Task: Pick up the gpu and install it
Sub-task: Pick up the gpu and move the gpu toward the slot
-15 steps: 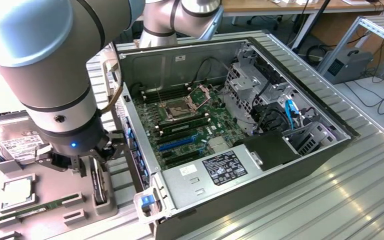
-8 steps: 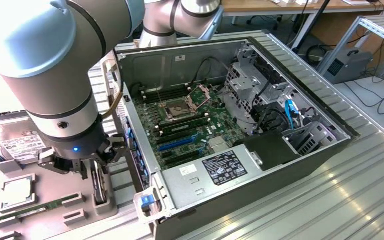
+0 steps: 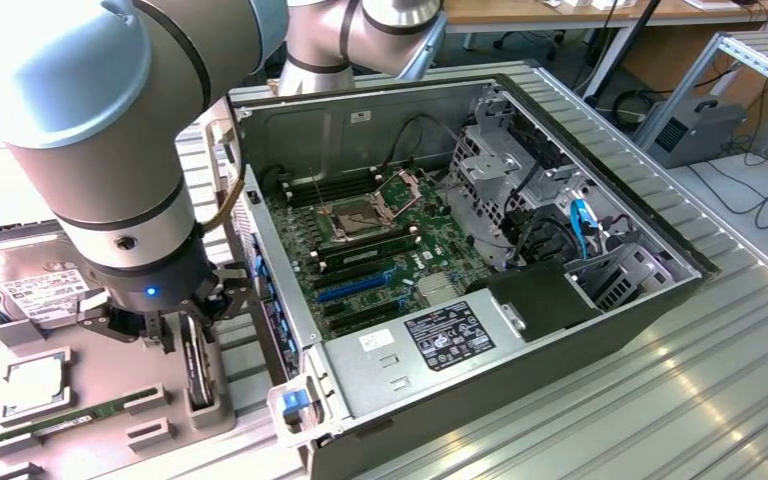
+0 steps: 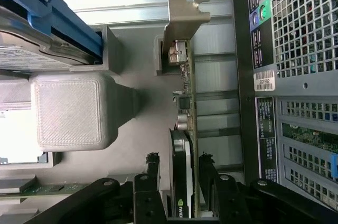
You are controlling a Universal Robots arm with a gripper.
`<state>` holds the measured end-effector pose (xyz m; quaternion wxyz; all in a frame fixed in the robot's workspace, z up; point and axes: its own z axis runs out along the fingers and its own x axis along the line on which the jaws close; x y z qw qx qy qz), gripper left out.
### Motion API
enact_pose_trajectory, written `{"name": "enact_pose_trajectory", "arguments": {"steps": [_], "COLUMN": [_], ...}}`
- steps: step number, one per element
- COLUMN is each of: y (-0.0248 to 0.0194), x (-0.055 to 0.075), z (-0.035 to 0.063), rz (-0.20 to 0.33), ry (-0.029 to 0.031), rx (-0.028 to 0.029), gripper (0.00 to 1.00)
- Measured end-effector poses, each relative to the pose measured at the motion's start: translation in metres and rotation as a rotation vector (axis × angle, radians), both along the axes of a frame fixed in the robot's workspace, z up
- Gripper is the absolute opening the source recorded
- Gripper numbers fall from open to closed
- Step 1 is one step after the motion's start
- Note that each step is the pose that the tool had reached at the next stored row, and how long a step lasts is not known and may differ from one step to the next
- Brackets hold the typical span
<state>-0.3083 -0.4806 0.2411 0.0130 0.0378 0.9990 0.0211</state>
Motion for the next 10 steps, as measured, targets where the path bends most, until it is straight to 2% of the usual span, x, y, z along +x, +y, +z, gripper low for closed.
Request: {"name": "enact_pose_trajectory", "arguments": {"steps": [10], "y": [0.0001], "x": [0.002], "z": [-0.0011], "rz": [0.0], "ry": [-0.0001], "rx": [0.0], "gripper": [0.44]}}
